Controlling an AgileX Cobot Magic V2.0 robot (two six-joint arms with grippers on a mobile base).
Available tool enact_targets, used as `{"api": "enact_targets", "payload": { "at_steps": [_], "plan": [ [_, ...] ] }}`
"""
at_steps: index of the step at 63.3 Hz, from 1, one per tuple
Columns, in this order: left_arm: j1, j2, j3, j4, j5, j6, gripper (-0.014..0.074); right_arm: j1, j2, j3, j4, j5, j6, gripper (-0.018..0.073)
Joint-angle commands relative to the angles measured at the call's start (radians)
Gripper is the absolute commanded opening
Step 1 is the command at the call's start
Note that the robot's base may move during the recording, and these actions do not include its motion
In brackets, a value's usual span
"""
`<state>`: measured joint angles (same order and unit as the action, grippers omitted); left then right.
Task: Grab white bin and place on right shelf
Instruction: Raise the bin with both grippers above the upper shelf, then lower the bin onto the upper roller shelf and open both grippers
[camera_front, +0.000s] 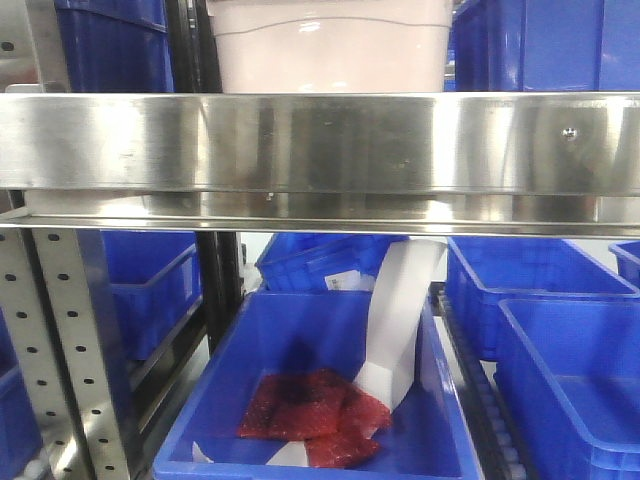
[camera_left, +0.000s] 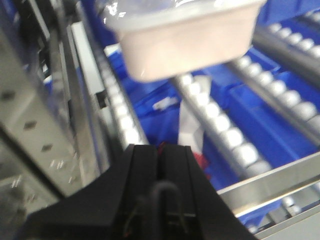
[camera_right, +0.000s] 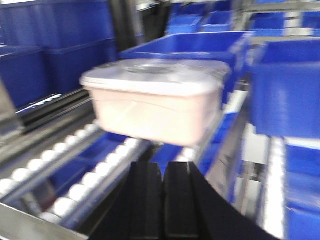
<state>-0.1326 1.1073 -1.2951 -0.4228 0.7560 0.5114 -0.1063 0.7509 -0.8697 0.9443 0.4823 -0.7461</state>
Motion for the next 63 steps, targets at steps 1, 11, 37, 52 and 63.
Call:
{"api": "enact_targets", "payload": {
  "at_steps": [1,11,37,52,63],
  "plan": [
    [-0.007,-0.069,0.055,-0.007,-0.141,-0.012,-0.0118,-0.008,-0.092,0.069,0.026,-0.114,0.002,0.0073],
    [-0.007,-0.199,0.265,-0.002,-0.291,-0.012,-0.0118,-0.008,-0.261,0.253,0.026,-0.15,0.002,0.0073],
    [-0.015,-0.744,0.729,-0.092,-0.502,-0.012,-0.0117,-0.008,-0.704,0.458,0.034,-0.157,0.002,0.0073],
    [-0.018,-0.977,0.777,-0.092,-0.494,-0.002,-0.0117,-0.008,-0.745,0.458,0.034,-0.18,0.002,0.0073],
    [-0.018,-1.008,0.777,-0.099,-0.494,-0.002,-0.0118,-0.008,-0.745,0.458,0.034,-0.178,0.002,0.0073]
  ]
}}
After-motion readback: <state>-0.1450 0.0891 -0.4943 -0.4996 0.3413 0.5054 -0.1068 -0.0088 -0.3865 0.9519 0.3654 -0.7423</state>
